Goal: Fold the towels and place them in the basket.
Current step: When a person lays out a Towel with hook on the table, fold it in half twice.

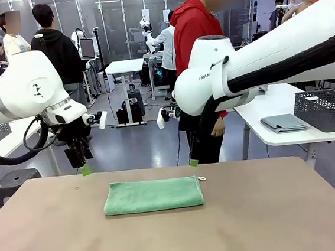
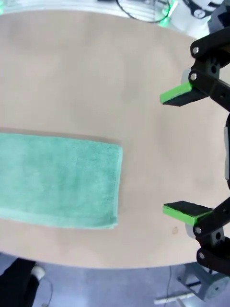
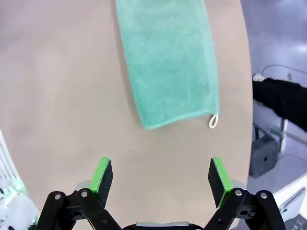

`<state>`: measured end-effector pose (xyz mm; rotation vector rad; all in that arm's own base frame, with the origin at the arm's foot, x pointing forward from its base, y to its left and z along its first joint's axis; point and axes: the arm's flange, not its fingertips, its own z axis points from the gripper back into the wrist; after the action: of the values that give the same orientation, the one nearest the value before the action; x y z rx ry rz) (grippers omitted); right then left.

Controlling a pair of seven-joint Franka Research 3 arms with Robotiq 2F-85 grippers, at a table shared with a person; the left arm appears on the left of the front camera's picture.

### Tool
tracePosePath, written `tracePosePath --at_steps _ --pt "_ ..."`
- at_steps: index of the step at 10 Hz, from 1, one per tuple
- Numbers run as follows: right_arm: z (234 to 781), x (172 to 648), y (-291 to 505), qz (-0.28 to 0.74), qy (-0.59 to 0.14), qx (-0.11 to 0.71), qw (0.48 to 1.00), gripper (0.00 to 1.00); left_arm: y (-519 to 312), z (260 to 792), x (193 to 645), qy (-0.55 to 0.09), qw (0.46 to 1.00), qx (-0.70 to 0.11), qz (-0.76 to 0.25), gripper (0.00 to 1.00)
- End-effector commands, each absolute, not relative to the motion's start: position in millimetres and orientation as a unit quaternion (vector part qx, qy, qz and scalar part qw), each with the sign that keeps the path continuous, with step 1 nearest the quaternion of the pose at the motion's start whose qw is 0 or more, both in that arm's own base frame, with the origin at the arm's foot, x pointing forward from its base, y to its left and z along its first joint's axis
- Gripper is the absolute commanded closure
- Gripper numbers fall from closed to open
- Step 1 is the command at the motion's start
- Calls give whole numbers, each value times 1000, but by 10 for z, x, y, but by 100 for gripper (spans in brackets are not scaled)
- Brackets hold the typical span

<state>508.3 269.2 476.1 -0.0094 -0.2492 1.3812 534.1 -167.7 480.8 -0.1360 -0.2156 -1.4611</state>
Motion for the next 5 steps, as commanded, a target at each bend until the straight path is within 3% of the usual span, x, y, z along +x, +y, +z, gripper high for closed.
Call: tracePosePath --at_steps 1,3,5 --pt "4809 4900 2623 548 -96 -14 831 0 -1551 4763 5239 -141 721 -91 -672 0" --pt "4812 4795 2600 339 -114 -74 931 0 -1518 4739 5214 -159 724 -101 -664 0" --pt "4813 4749 2528 215 -149 -92 961 0 -1492 4693 5224 -176 715 -116 -667 0"
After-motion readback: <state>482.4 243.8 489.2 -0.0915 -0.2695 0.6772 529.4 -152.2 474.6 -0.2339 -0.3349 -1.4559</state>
